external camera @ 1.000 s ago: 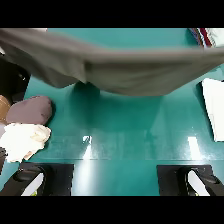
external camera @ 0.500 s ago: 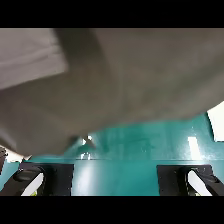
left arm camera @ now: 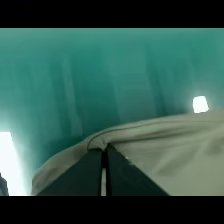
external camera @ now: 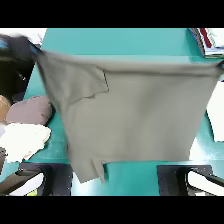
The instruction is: Fold the shirts.
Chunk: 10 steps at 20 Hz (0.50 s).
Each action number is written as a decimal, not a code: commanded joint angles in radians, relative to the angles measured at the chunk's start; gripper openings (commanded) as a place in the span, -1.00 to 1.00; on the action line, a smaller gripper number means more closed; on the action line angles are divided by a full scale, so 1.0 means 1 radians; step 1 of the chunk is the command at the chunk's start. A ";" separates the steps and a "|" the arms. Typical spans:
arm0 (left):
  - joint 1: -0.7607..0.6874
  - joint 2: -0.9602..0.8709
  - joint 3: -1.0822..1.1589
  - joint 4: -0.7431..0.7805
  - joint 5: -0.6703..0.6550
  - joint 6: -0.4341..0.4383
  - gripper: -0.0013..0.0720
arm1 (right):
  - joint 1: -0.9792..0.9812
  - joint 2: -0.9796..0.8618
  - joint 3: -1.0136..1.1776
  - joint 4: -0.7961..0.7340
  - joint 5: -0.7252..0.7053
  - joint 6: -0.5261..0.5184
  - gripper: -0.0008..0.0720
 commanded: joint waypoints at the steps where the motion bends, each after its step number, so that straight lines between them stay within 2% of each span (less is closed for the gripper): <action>1: 0.001 -0.223 -0.083 -0.003 0.137 0.055 -0.90 | 0.018 -0.224 -0.068 0.004 -0.040 0.001 -0.95; 5: 0.001 -0.396 0.010 -0.004 0.386 0.056 -0.90 | 0.018 -0.433 0.068 0.006 -0.128 0.000 -0.95; 8: 0.001 -0.447 0.082 -0.003 0.448 0.057 -0.90 | 0.018 -0.510 0.204 0.009 -0.167 0.000 -0.94; 10: 0.001 -0.448 0.093 0.006 0.418 0.057 -0.90 | 0.018 -0.525 0.269 0.008 -0.151 -0.001 -0.94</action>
